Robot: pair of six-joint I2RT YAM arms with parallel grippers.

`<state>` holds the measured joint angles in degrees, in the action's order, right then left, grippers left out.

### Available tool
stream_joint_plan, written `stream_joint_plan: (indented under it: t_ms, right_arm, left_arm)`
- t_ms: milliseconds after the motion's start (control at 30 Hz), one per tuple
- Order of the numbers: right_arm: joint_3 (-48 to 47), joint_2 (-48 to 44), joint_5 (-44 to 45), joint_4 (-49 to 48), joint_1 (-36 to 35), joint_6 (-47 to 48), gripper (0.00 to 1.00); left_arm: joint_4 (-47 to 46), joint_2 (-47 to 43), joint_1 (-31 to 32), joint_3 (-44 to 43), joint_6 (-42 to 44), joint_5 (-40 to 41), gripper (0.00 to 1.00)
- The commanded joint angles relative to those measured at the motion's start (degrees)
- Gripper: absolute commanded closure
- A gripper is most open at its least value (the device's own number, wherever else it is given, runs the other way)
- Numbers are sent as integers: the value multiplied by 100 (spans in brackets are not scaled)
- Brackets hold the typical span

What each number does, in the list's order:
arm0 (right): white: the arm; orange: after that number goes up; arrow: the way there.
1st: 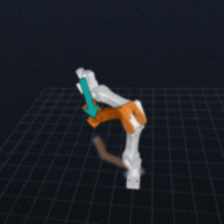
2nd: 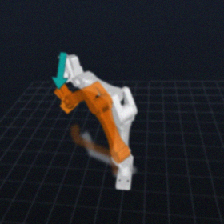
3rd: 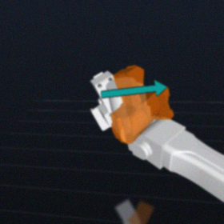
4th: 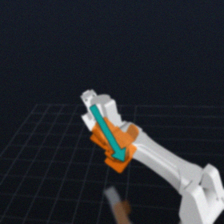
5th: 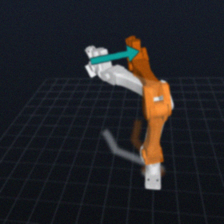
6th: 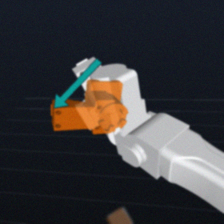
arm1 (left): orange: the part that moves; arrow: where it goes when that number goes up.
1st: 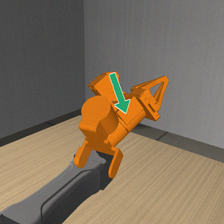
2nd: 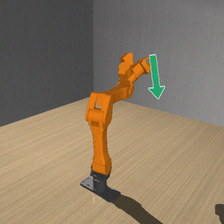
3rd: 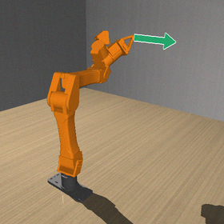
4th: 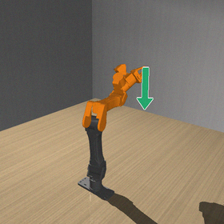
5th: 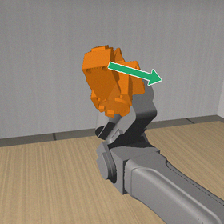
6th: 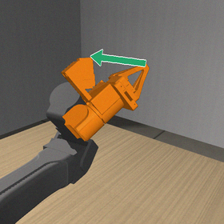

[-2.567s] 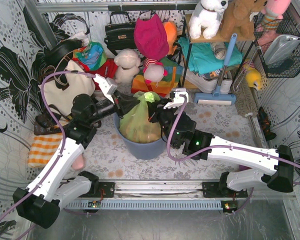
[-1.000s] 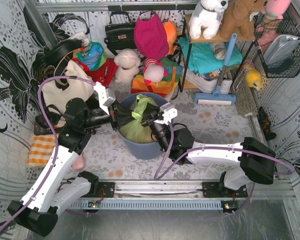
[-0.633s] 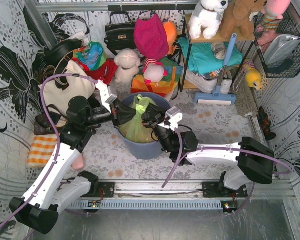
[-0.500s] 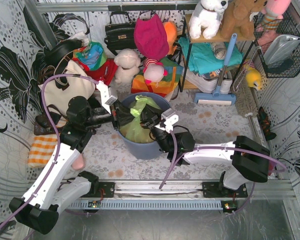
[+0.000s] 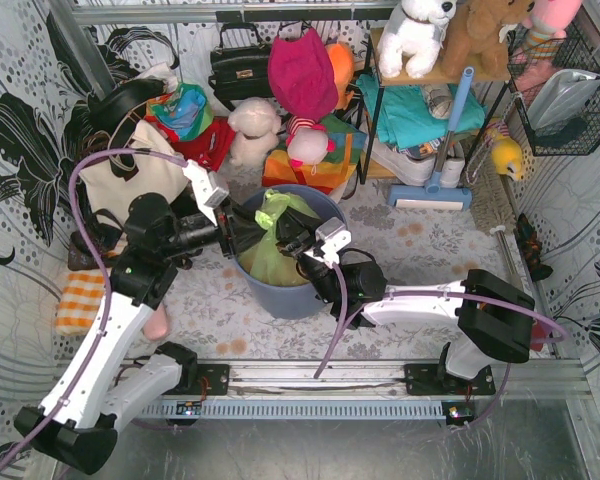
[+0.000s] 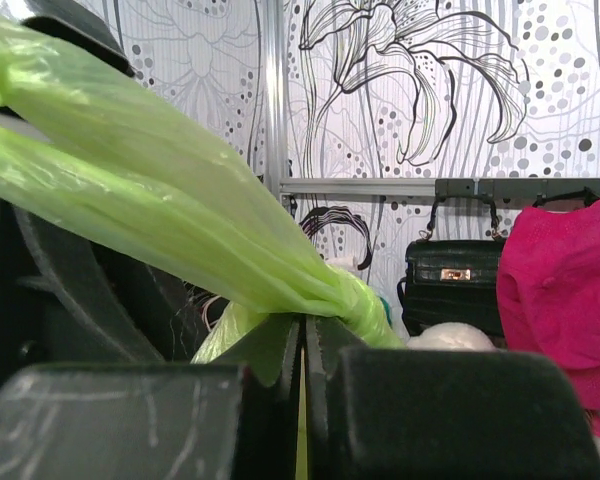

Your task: Tie the trash bag

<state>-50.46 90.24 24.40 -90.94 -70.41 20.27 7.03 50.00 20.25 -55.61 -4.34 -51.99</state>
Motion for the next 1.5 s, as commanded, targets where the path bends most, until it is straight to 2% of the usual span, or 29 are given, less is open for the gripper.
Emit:
stream_joint_plan:
  t_ms: [0, 100, 167, 267, 500, 667, 800, 967, 1267, 1400, 1467]
  right_arm:
    - [-6, -103, -102, -583, 19, -13, 100]
    - [5, -94, -102, -583, 19, 0, 100]
    - [22, -109, -98, -591, 19, -19, 100]
    - [52, -129, -98, -601, 19, -52, 100]
    - [11, -112, -102, -601, 16, -69, 100]
    - [1, -129, -102, -601, 17, -47, 100]
    - [12, -146, -97, -601, 19, -43, 100]
    - [10, -147, -102, -601, 19, -52, 100]
    - [27, -173, -102, -601, 14, -75, 100]
    - [28, -177, -102, -603, 17, -93, 100]
    - [27, -174, -101, -609, 19, -98, 100]
  left_arm:
    - [-214, -319, 24, -294, -62, 1037, 64]
    - [-227, -425, 29, -416, -168, 1648, 62]
    - [-271, -464, 29, -511, -418, 2217, 55]
    - [-362, -409, 25, -675, -777, 2733, 54]
    - [-437, 136, 22, -1123, -1260, 3007, 58]
    - [-513, 372, 32, -1149, -1333, 2465, 57]
    - [-826, 238, 31, -907, -1598, 2240, 50]
    - [-1086, 141, 31, -714, -1832, 2016, 47]
    - [-1180, 89, 32, -439, -1994, 1919, 46]
    - [-1145, 89, 32, -356, -2002, 1960, 50]
    - [-1219, 94, 32, -334, -2036, 1890, 55]
